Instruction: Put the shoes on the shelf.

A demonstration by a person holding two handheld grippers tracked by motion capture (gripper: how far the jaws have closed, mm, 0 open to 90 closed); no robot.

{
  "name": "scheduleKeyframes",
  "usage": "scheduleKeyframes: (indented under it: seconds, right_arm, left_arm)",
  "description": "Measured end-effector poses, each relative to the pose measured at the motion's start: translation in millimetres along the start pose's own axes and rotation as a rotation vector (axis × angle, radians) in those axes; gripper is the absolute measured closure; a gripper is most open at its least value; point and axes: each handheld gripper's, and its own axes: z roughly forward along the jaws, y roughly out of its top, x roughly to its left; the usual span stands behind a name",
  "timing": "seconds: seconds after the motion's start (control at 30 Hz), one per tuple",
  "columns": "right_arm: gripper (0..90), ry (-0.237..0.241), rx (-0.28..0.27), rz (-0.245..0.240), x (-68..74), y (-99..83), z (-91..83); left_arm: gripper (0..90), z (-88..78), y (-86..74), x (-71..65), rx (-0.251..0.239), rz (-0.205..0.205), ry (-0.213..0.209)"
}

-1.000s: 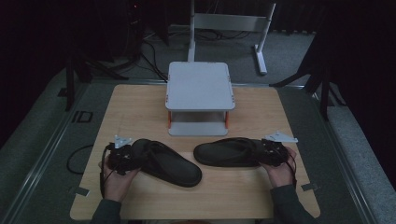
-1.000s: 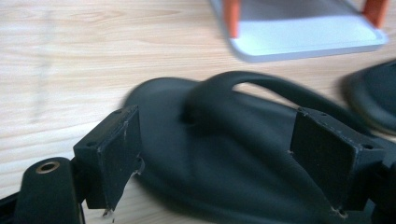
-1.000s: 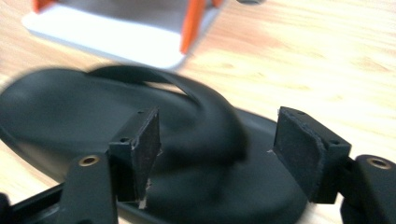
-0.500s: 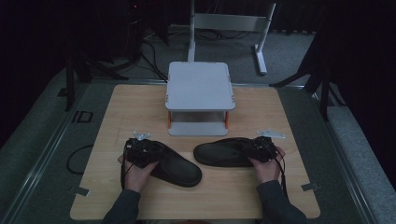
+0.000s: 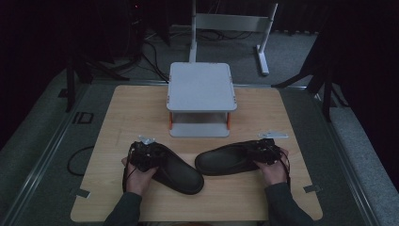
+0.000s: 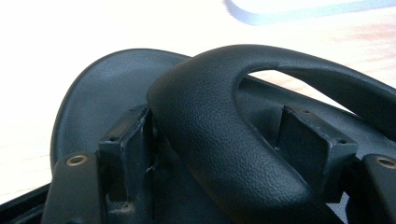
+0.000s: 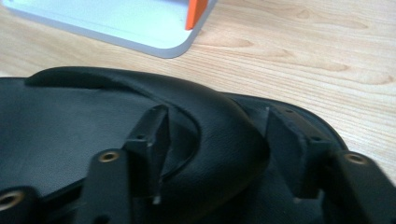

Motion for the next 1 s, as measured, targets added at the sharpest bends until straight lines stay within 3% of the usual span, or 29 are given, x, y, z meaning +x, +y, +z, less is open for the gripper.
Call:
scheduleKeyframes:
  seconds: [0.23,0.4,0.5,0.6,0.67,0.77,0.83,0.93,1.0]
  right_arm:
    - [47.9,0.045,0.017,-0.109,-2.0,0.3,-7.9]
    - [49.7,0.116,0.045,-0.254,7.9,3.1,-8.9]
    - [49.6,0.170,0.053,-0.295,13.7,4.3,-6.8]
    - [49.4,0.198,0.045,-0.334,22.4,4.3,-4.5]
    - [49.2,0.212,0.036,-0.355,29.3,3.7,-3.4]
    - [48.4,0.210,0.024,-0.367,36.9,2.7,-1.7]
    - [46.0,0.188,0.026,-0.355,39.4,1.8,-0.4]
    - [31.5,0.096,0.040,-0.298,41.4,-1.0,-0.7]
    - [29.6,0.093,0.051,-0.214,39.5,-3.5,-3.9]
  left_arm:
    - [44.4,-9.3,-5.8,-4.3,-0.012,0.142,-0.063]
    - [47.7,-7.6,-2.7,-6.6,-0.020,0.157,-0.093]
    - [49.5,-5.3,2.4,-11.0,-0.032,0.190,-0.119]
    - [54.9,-4.2,8.6,-20.9,-0.053,0.219,-0.186]
    - [56.9,-1.2,12.1,-31.3,-0.053,0.251,-0.188]
    - [56.0,4.4,16.1,-40.1,-0.063,0.259,-0.197]
    - [50.4,5.8,17.9,-42.5,-0.058,0.252,-0.169]
    - [43.7,1.0,15.8,-41.7,-0.058,0.243,-0.158]
    - [42.7,-4.2,12.6,-39.6,-0.053,0.238,-0.161]
